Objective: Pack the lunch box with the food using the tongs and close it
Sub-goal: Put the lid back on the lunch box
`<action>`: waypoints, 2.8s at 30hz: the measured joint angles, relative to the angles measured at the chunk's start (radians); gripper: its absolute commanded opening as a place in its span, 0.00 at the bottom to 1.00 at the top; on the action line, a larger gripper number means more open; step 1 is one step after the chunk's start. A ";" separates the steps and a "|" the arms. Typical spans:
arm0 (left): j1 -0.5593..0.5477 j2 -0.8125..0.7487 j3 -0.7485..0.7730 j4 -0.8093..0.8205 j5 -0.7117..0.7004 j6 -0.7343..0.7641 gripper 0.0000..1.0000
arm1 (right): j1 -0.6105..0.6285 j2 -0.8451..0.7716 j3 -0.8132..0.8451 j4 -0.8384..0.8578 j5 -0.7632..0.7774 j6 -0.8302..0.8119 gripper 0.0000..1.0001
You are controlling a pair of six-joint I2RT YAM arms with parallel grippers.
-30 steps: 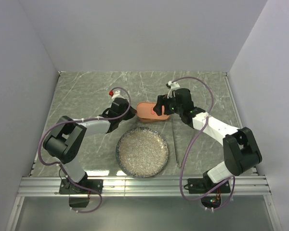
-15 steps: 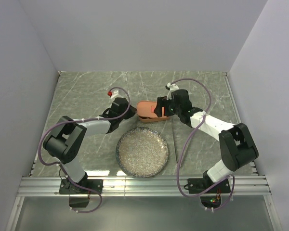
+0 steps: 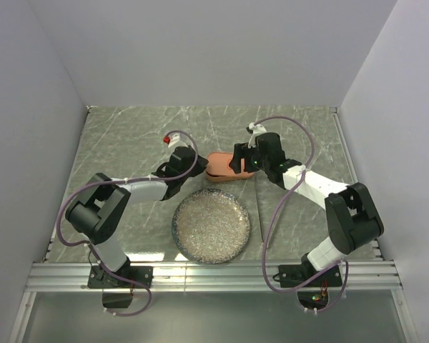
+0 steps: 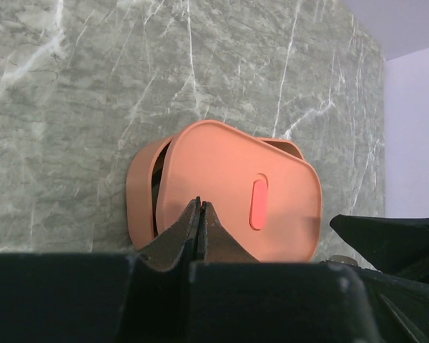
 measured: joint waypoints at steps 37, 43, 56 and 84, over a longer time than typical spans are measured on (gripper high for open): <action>-0.019 0.025 0.099 -0.078 -0.055 0.247 0.55 | -0.018 -0.010 -0.070 -0.077 0.278 0.113 0.44; -0.018 0.064 0.117 -0.093 -0.050 0.254 0.53 | -0.018 0.011 -0.064 -0.098 0.288 0.116 0.38; -0.017 0.097 0.132 -0.110 -0.048 0.257 0.45 | -0.031 0.071 0.003 -0.099 0.291 0.116 0.27; -0.009 0.097 0.132 -0.119 -0.024 0.255 0.34 | -0.048 0.143 0.072 -0.110 0.298 0.105 0.23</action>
